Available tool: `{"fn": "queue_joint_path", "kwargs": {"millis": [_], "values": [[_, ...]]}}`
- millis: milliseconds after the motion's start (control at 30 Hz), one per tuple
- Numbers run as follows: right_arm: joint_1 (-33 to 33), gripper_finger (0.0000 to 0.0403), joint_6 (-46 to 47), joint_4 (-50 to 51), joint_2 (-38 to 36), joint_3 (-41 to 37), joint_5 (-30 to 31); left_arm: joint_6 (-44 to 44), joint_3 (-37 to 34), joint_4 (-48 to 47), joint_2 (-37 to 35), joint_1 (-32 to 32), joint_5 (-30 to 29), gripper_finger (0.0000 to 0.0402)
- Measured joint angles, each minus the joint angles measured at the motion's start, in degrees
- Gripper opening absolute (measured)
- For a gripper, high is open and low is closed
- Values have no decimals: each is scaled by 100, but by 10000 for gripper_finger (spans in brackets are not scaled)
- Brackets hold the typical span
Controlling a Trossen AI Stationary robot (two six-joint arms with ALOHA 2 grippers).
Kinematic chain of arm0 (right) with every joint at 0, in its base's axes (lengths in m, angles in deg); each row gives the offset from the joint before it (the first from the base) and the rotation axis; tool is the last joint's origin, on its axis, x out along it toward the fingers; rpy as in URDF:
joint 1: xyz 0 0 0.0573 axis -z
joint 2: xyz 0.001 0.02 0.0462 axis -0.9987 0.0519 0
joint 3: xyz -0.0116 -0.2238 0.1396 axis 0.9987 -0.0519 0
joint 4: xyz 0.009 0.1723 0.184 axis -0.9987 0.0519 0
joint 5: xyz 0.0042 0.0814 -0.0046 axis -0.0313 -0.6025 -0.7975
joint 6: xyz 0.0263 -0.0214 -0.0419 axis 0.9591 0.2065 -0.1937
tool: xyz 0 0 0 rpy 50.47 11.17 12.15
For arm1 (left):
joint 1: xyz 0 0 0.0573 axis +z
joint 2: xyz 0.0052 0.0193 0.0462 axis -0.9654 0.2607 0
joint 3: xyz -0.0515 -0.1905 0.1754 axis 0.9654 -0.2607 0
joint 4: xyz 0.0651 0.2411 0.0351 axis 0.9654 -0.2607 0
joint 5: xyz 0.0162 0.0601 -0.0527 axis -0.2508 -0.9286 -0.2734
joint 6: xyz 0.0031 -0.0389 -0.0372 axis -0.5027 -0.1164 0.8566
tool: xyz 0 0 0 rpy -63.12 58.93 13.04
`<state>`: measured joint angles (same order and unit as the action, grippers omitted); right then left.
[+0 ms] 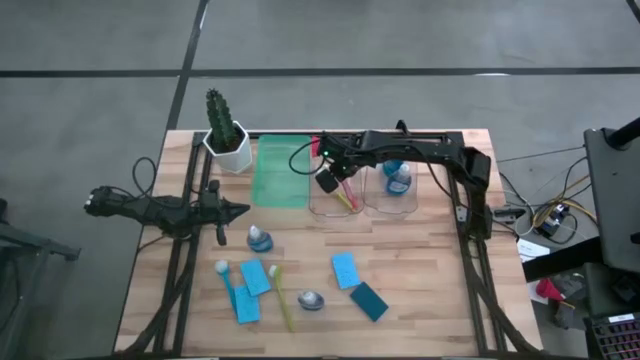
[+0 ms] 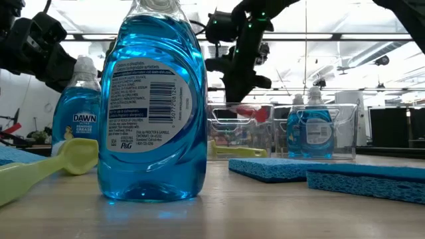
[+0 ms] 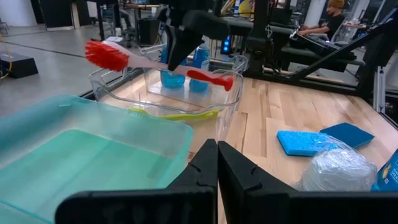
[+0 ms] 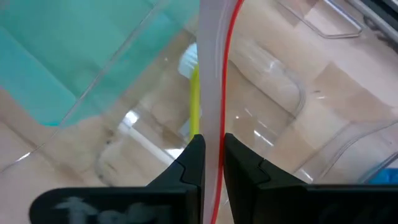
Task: Pick & Place Kitchen Sink Supplies
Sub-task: Put the orange dish brush into the left transparent bin
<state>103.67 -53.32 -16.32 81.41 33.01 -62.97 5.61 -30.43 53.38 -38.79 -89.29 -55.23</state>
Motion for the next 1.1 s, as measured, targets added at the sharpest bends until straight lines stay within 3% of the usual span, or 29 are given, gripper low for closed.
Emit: {"fn": "queue_joint_path", "kwargs": {"millis": [1100], "values": [[99,34,-152,-230,201,-467,-537,-1,1,0,2,0,0,5]]}}
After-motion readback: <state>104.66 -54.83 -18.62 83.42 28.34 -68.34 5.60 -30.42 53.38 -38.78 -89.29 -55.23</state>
